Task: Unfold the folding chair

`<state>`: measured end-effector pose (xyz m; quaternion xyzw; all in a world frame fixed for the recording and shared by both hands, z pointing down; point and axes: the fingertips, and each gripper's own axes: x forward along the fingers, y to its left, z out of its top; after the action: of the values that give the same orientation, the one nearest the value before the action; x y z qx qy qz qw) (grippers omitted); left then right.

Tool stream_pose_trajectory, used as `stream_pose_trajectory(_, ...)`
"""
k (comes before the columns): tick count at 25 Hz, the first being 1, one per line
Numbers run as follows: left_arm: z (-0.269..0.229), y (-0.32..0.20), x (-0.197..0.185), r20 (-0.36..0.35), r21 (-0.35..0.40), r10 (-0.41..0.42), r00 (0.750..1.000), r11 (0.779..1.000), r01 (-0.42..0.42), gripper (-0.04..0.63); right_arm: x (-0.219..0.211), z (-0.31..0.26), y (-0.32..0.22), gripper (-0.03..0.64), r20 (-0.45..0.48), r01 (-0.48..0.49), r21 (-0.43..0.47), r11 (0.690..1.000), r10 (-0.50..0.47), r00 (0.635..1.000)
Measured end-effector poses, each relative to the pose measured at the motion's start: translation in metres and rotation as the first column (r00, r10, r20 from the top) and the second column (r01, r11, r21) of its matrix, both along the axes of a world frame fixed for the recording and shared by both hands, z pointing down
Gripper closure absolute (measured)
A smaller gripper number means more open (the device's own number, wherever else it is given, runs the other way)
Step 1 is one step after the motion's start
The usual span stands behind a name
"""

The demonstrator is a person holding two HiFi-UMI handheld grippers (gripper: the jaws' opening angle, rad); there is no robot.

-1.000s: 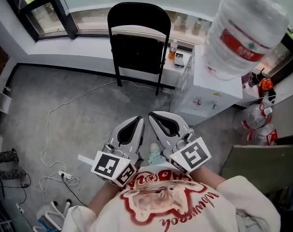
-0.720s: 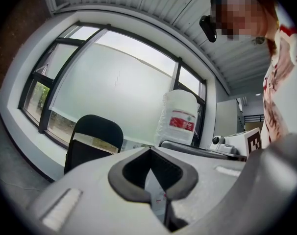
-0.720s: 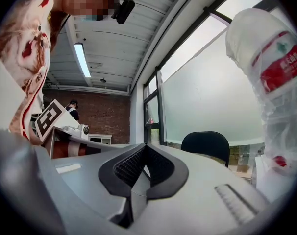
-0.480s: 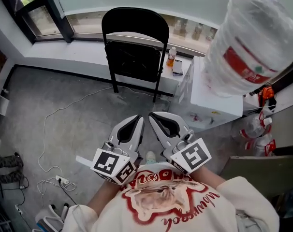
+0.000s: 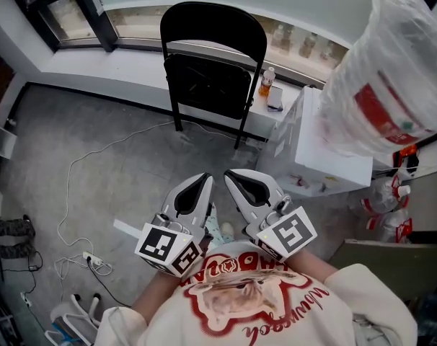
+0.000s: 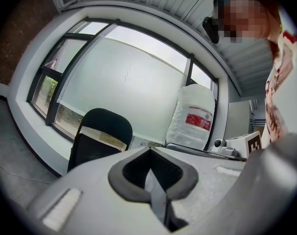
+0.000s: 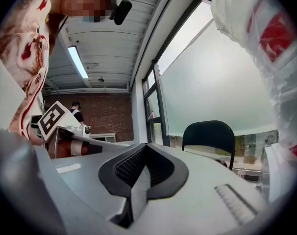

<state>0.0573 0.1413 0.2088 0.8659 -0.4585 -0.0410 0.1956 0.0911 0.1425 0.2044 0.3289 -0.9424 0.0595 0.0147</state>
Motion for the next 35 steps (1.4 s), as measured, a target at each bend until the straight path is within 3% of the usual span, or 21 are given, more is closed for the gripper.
stream_pose_trajectory(8, -0.002, -0.054, -0.008, -0.02, 0.016, 0.036, 0.999, 0.999, -0.035, 0.595, 0.001, 0.001, -0.045, 0.595, -0.018, -0.058, 0.012, 0.998, 0.058, 0.998)
stream_pose_trajectory(20, -0.012, -0.198, -0.028, -0.011, 0.052, 0.132, 0.991, 0.99, -0.131, 0.595, -0.021, -0.005, -0.182, 0.595, -0.008, -0.162, 0.028, 0.986, 0.162, 0.987)
stream_pose_trajectory(35, 0.005, -0.311, -0.044, -0.007, -0.013, 0.227, 0.974, 0.974, -0.227, 0.595, -0.039, 0.003, -0.302, 0.595, -0.002, -0.26, -0.004, 0.966, 0.26, 0.966)
